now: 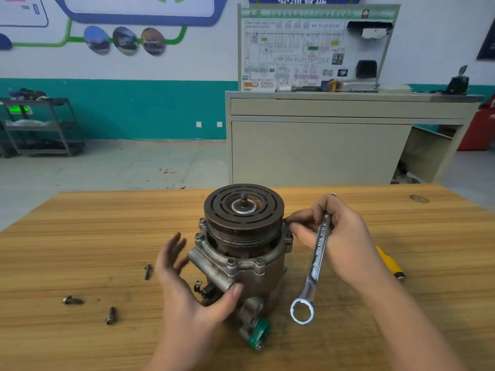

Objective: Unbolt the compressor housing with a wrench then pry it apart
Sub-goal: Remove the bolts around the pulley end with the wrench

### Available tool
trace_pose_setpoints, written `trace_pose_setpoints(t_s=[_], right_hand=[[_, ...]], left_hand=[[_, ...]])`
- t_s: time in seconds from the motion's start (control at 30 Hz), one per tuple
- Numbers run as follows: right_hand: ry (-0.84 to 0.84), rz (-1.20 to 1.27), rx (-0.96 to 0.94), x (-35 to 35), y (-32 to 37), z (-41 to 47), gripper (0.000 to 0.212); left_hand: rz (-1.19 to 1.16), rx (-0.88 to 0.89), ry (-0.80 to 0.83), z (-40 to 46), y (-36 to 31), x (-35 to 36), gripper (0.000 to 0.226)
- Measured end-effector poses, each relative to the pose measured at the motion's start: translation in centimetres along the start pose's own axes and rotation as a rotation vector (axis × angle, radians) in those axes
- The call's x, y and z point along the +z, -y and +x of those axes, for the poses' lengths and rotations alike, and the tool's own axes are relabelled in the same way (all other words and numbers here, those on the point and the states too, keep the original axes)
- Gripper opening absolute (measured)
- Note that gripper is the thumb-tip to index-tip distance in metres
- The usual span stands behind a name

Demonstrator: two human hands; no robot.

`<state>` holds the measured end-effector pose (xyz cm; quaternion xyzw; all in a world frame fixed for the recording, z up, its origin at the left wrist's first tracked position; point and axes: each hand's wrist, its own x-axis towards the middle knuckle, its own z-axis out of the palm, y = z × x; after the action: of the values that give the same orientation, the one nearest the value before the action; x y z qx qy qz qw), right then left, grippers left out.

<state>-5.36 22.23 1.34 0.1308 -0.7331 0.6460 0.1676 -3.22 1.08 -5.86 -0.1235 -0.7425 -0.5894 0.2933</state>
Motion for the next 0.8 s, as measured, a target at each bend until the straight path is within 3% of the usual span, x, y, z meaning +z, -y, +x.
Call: trace_pose_setpoints(t_s=[0.1,0.2,0.33,0.53,0.6,0.7,0.8], right_hand=[[-0.076,0.038,-0.051,-0.2,1.3,-0.1,0.039],[-0.087,0.111,-0.111,-0.5,2.9,-1.0,0.036],[0.085,0.200,-0.127,1.0,2.9,-3.5,0.037],[0.203,0.455,-0.029,2.4,2.4,-5.6,0.030],[0.153,0.407,-0.025,2.5,2.4,-6.2,0.028],[0.084,0.451,0.010,2.2,2.2,-7.0,0.051],[0.047,0.446,0.020,2.4,1.8,-7.8,0.062]], left_hand=[[0.154,0.264,-0.077,1.1,-2.6,-0.6,0.068],[0.291,0.390,0.032,1.9,-5.9,-0.4,0.035],[0.072,0.048,0.243,1.7,-9.9,0.5,0.031],[-0.106,-0.196,0.358,0.4,-10.6,-0.9,0.034],[0.033,-0.177,0.301,0.4,-9.4,-2.6,0.035],[0.433,-0.142,0.018,2.3,-5.2,-7.3,0.021],[0.837,-0.320,-0.058,4.7,0.8,-11.9,0.015]])
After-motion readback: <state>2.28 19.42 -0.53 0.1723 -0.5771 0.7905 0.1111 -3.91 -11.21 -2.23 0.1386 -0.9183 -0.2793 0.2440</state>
